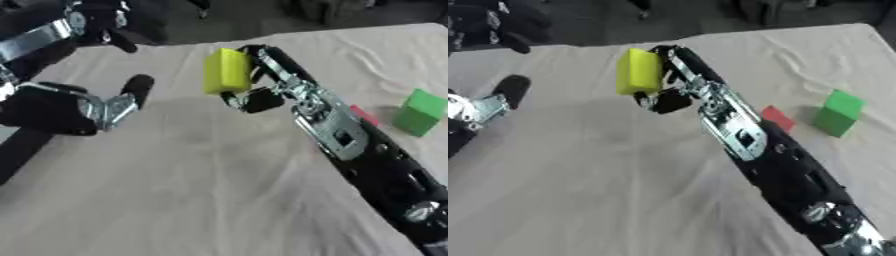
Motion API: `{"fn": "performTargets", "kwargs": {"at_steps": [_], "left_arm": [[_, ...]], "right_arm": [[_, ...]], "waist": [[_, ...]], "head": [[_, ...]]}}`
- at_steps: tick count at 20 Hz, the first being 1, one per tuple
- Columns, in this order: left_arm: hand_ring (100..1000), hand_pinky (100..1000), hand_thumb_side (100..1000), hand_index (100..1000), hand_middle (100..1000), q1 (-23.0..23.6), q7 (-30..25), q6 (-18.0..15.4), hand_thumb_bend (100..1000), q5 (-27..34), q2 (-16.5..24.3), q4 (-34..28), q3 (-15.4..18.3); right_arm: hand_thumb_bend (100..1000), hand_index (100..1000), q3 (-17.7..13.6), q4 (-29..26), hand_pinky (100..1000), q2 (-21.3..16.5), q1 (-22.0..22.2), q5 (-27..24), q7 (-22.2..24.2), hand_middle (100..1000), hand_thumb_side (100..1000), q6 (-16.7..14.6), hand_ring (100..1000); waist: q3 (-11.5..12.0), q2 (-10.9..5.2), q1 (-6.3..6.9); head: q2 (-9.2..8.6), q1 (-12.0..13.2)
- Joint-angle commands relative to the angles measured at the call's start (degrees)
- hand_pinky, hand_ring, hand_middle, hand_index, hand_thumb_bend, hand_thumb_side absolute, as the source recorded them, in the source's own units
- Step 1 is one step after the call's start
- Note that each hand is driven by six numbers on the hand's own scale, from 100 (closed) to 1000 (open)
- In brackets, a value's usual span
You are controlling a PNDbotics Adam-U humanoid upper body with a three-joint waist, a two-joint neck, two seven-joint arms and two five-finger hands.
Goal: Pick up the objects with one hand, pass them to the other hand, and then place them into the box on the other side of the table.
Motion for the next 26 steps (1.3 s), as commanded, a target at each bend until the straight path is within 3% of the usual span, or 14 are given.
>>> {"fn": "performTargets", "kwargs": {"at_steps": [1, 4, 8, 15, 21, 26], "left_arm": [[937, 850, 263, 852, 891, -2.04, -1.90, 0.01, 100, -3.14, -0.10, 0.11, -0.76], [943, 862, 238, 864, 893, -3.22, -2.71, 0.15, 138, -7.55, -1.26, 2.02, -2.13], [953, 875, 311, 865, 891, -3.57, -0.37, 2.00, 212, -12.94, -3.03, 5.33, -4.00], [975, 909, 398, 852, 889, -3.90, 3.84, 5.54, 302, -14.21, -5.32, 8.88, -5.73], [990, 941, 384, 877, 887, -3.34, 9.34, 6.42, 412, -15.94, -6.79, 10.50, -6.02], [997, 948, 311, 881, 887, -2.98, 9.08, 5.83, 377, -16.07, -7.56, 11.82, -6.67]], "right_arm": [[100, 592, 0.45, -1.41, 590, 0.64, -1.77, -0.44, 0.46, 544, 100, 0.69, 632], [100, 592, 1.00, -1.64, 591, 1.38, -2.25, -0.14, 0.86, 544, 100, 1.45, 632], [100, 591, 1.25, -2.21, 591, 1.85, -2.37, 0.21, 1.08, 543, 100, 1.95, 631], [100, 590, 1.94, -2.73, 595, 2.50, -2.51, 1.75, 2.03, 542, 100, 1.87, 631], [100, 585, 2.06, -3.24, 594, 2.80, -2.50, 2.24, 2.46, 539, 100, 1.67, 628], [100, 585, 2.04, -3.46, 593, 2.98, -2.49, 2.15, 2.69, 538, 100, 1.65, 627]], "waist": [[0.16, -1.72, 0.04], [0.22, -1.74, 0.01], [0.11, -1.68, -0.08], [0.05, -1.54, -0.08], [0.00, -1.38, -0.19], [-0.04, -1.23, -0.30]], "head": [[0.11, -0.14], [0.15, -0.06], [0.21, 0.08], [0.28, 0.41], [0.07, 0.89], [0.09, 0.99]]}}
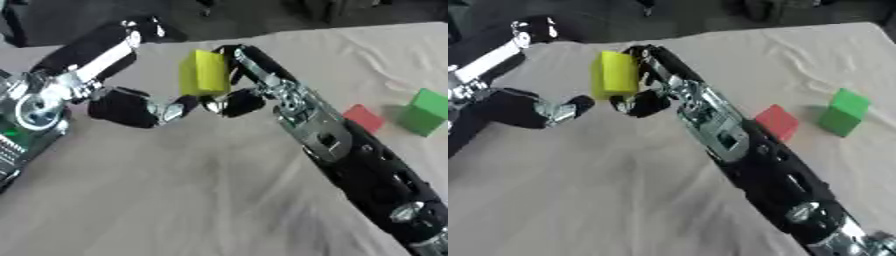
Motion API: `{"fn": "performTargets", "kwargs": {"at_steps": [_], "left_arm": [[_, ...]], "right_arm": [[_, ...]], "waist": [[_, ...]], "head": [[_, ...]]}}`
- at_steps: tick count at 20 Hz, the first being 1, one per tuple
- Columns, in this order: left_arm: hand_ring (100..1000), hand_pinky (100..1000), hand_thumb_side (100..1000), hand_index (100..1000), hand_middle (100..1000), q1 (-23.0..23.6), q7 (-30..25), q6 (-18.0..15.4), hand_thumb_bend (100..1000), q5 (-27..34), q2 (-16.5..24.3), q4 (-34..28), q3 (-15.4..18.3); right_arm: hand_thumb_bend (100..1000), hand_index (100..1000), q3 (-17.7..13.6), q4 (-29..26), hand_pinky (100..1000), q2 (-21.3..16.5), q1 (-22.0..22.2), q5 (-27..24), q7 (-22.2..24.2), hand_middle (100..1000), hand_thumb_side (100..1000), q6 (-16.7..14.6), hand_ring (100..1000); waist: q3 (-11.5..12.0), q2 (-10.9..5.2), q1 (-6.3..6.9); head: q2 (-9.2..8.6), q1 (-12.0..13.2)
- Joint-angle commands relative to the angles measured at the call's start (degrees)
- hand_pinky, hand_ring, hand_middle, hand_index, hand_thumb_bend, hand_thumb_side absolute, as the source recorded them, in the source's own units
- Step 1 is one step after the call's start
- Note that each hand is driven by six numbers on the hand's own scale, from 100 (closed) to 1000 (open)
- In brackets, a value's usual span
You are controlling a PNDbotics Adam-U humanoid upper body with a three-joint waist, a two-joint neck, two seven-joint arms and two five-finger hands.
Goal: Pick up the objects with one hand, pass them to the other hand, and then place them into the box on the other side of the table.
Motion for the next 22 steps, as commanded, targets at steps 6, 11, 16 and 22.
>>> {"fn": "performTargets", "kwargs": {"at_steps": [6, 11, 16, 22], "left_arm": [[995, 944, 280, 880, 880, -0.25, -0.91, -1.27, 369, -1.10, -0.66, 2.46, -0.29], [994, 937, 302, 876, 877, -0.16, 0.23, -1.82, 321, -1.43, -1.75, 3.91, -0.15], [994, 937, 302, 880, 877, -0.03, 2.96, -1.70, 317, -0.75, -2.48, 4.85, 0.13], [993, 935, 226, 877, 875, 0.15, 7.06, -1.21, 331, -0.74, -2.46, 4.75, 0.23]], "right_arm": [[100, 582, -0.26, -2.14, 590, 0.18, -1.22, -0.23, 0.16, 536, 100, -0.32, 624], [100, 580, -0.05, -2.74, 587, 0.34, -1.29, -0.48, 0.62, 534, 100, -0.51, 636], [100, 577, 0.07, -2.82, 589, 0.40, -1.27, -0.51, 1.30, 532, 100, -0.63, 636], [100, 574, 0.09, -2.66, 589, 0.18, -1.08, -0.45, 1.75, 530, 100, -0.67, 635]], "waist": [[-0.09, -1.05, -0.14], [-0.08, -0.93, -0.28], [-0.05, -0.84, -0.43], [0.09, -0.71, -0.57]], "head": [[0.10, 0.18], [0.09, 0.19], [-0.32, 0.28], [-0.39, 0.31]]}}
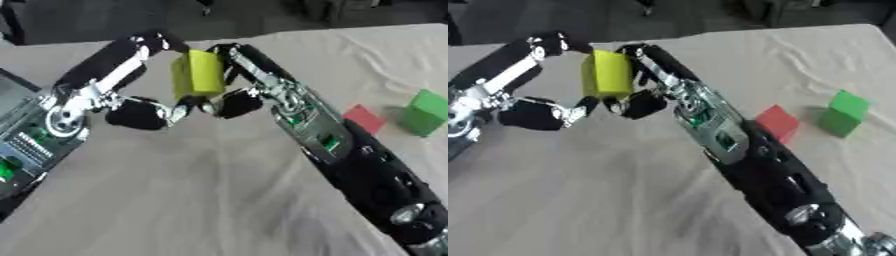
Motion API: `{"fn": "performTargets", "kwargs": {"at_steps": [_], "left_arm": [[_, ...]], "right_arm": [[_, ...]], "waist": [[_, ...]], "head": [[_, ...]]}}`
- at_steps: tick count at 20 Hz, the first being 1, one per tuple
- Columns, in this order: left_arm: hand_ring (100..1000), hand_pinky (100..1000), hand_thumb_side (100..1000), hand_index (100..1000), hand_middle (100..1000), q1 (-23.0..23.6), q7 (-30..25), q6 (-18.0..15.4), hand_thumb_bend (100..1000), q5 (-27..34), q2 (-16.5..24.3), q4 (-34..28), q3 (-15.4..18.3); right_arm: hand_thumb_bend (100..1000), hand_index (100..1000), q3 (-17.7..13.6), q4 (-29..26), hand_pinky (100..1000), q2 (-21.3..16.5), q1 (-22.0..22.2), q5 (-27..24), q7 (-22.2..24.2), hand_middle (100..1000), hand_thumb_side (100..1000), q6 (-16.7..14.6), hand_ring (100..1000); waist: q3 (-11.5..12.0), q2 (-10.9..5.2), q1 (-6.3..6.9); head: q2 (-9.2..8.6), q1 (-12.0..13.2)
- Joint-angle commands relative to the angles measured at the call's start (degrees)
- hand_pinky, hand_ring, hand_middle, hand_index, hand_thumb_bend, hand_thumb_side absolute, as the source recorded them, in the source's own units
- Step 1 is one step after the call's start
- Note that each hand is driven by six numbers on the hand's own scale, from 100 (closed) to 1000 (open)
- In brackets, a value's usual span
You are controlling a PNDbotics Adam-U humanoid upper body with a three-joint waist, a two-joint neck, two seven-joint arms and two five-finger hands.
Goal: Pick up the objects with one hand, pass them to the other hand, and then place them into the box on the other side of the table.
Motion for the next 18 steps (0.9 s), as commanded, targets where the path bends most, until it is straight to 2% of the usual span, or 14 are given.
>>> {"fn": "performTargets", "kwargs": {"at_steps": [1, 6, 11, 18], "left_arm": [[993, 935, 230, 878, 875, -0.68, 2.77, 0.19, 338, 0.38, 0.64, -0.94, 1.05], [1000, 952, 310, 894, 883, -0.42, 2.37, 0.14, 388, 0.01, 0.88, -0.74, 0.31], [1000, 954, 183, 898, 885, -0.30, -1.11, -0.88, 306, -0.15, -0.25, 2.37, 0.58], [1000, 953, 234, 912, 888, -0.28, -0.75, -3.10, 320, 0.00, -1.38, 5.52, 1.11]], "right_arm": [[100, 574, -0.29, -1.04, 588, -0.36, -1.02, -0.13, 0.19, 530, 100, -0.08, 635], [100, 573, -0.38, -1.17, 587, -0.43, -1.01, -0.22, 0.04, 529, 100, -0.12, 635], [100, 573, -0.25, -1.80, 589, -0.37, -1.19, -0.11, -0.04, 529, 100, -0.52, 636], [100, 567, 0.00, -2.25, 589, -0.18, -1.17, 0.72, -0.07, 526, 100, -1.12, 633]], "waist": [[0.14, -0.81, 0.03], [0.14, -0.58, 0.05], [0.08, -0.47, -0.02], [0.09, -0.40, -0.08]], "head": [[-0.35, 0.17], [-0.42, 0.25], [-0.30, 0.42], [-0.60, 0.57]]}}
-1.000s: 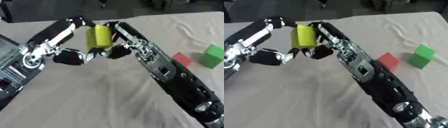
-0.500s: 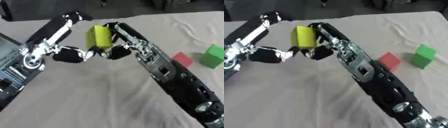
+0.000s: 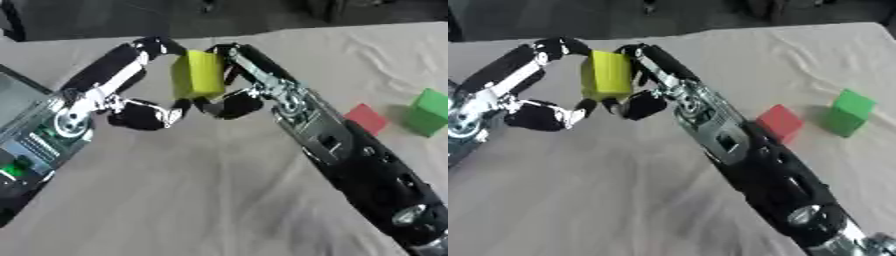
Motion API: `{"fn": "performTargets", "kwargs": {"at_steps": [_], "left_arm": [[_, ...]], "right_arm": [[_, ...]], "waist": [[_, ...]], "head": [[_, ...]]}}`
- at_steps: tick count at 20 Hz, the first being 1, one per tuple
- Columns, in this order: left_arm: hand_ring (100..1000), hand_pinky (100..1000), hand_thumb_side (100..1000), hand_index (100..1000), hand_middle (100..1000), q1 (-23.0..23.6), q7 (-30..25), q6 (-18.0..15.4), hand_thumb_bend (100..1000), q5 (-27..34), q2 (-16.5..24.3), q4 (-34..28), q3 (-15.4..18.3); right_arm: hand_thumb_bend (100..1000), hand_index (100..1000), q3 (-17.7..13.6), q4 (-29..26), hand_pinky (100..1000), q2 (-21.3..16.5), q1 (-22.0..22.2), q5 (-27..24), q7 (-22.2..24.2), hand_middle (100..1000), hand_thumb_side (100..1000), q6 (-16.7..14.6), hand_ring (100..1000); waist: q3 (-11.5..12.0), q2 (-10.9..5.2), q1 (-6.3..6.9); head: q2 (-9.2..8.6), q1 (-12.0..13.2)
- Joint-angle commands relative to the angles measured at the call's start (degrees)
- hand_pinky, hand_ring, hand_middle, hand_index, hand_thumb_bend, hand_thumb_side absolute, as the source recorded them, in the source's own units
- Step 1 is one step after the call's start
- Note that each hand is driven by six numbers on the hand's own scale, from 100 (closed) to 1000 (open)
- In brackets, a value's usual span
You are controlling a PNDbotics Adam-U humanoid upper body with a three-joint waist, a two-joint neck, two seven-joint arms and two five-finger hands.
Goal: Pick up the objects with one hand, pass them to the other hand, and then place them into the box on the other side of the table.
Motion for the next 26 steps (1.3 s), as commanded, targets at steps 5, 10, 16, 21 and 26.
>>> {"fn": "performTargets", "kwargs": {"at_steps": [5, 10, 16, 21, 26], "left_arm": [[1000, 957, 221, 913, 889, -0.74, 0.73, -1.74, 366, -2.01, -0.20, 0.44, 0.43], [1000, 956, 218, 915, 891, -0.68, 2.55, -1.10, 367, -2.55, -0.45, 0.14, 0.53], [1000, 941, 275, 904, 877, -0.98, 3.84, -0.73, 322, -1.38, -1.13, 0.23, 0.36], [1000, 936, 301, 883, 865, -1.29, 4.19, -0.79, 338, -0.86, -1.61, 0.52, -0.06], [1000, 936, 301, 884, 866, -1.41, 3.79, -0.98, 339, -1.48, -2.10, 1.11, -0.10]], "right_arm": [[100, 565, 0.14, -1.82, 588, -0.45, -0.87, 0.35, 0.84, 524, 100, -0.76, 632], [100, 564, 0.37, -1.99, 587, -0.64, -0.51, 0.34, 1.53, 523, 100, -0.65, 631], [100, 561, 0.32, -2.35, 581, -0.68, -0.49, 0.30, 1.60, 520, 100, -0.60, 627], [100, 559, 0.31, -2.61, 569, -0.62, -0.55, 0.36, 1.72, 519, 100, -0.69, 626], [100, 557, 0.30, -2.84, 565, -0.66, -0.69, 0.50, 1.69, 518, 100, -0.75, 624]], "waist": [[0.02, -0.85, -0.02], [0.09, -0.70, 0.01], [0.09, -0.57, -0.01], [0.03, -0.53, 0.01], [-0.05, -0.48, -0.01]], "head": [[-0.50, 0.26], [-0.54, 0.25], [-0.55, 0.36], [-0.49, 0.52], [-0.54, 0.57]]}}
